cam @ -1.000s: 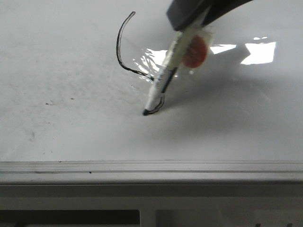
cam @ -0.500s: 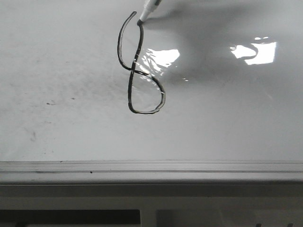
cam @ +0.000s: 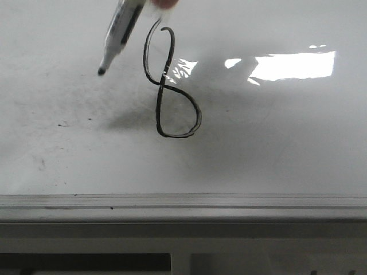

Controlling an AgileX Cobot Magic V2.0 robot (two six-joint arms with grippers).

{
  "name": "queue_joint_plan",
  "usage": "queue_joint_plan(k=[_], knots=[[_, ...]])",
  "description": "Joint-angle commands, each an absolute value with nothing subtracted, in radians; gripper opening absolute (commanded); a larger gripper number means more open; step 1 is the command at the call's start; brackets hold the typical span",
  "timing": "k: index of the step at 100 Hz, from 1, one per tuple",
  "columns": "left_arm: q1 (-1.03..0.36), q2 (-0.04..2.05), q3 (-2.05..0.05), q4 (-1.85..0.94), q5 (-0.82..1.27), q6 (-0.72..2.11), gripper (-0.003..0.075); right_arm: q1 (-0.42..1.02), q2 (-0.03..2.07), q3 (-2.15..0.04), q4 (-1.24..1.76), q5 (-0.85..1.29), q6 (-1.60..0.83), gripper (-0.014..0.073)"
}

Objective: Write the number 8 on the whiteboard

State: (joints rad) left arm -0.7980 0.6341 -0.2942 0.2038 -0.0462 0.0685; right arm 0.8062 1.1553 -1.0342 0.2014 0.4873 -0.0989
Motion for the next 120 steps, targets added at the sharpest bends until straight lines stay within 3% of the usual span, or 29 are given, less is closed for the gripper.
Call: queue_joint_plan(k=[1, 20, 54, 59, 71, 76, 83, 100, 106, 120], knots=[[-0.832, 0.704, -0.319, 0.206, -0.153, 0.061, 0.0304, 0.825, 1.175, -1.060, 0.195, 0.439, -0.115, -0.0043], [-0.871, 0.832, -0.319, 0.201, -0.349, 0.061, 0.0304, 0.853, 1.205, -1.060, 0.202, 0.439, -0.101, -0.0043], [-0.869, 1.017, -0.359, 0.198, -0.489, 0.061, 0.0296, 0.876, 1.205, -1.060, 0.208, 0.440, -0.076, -0.0043], [-0.869, 1.029, -0.361, 0.196, -0.495, 0.061, 0.0246, 0.876, 1.205, -1.060, 0.208, 0.442, -0.069, -0.0043], [-0.869, 1.030, -0.361, 0.195, -0.505, 0.061, -0.0006, 0.876, 1.205, -1.060, 0.205, 0.446, -0.071, -0.0043], [-0.869, 1.030, -0.361, 0.195, -0.505, 0.061, -0.0020, 0.876, 1.205, -1.060, 0.205, 0.441, -0.071, -0.0041], [-0.869, 1.030, -0.361, 0.191, -0.505, 0.059, -0.0020, 0.876, 1.205, -1.060, 0.203, 0.442, -0.078, 0.0013], [-0.869, 1.030, -0.361, -0.032, -0.476, 0.054, -0.0020, 0.863, 1.205, -1.060, 0.197, 0.448, -0.072, 0.0387], [-0.869, 1.030, -0.361, -0.181, -0.457, 0.054, -0.0020, 0.857, 1.205, -1.060, 0.197, 0.450, -0.072, 0.0414], [-0.867, 1.030, -0.378, -0.479, -0.376, 0.054, -0.0021, 0.850, 1.205, -1.060, 0.197, 0.476, -0.070, 0.0363]])
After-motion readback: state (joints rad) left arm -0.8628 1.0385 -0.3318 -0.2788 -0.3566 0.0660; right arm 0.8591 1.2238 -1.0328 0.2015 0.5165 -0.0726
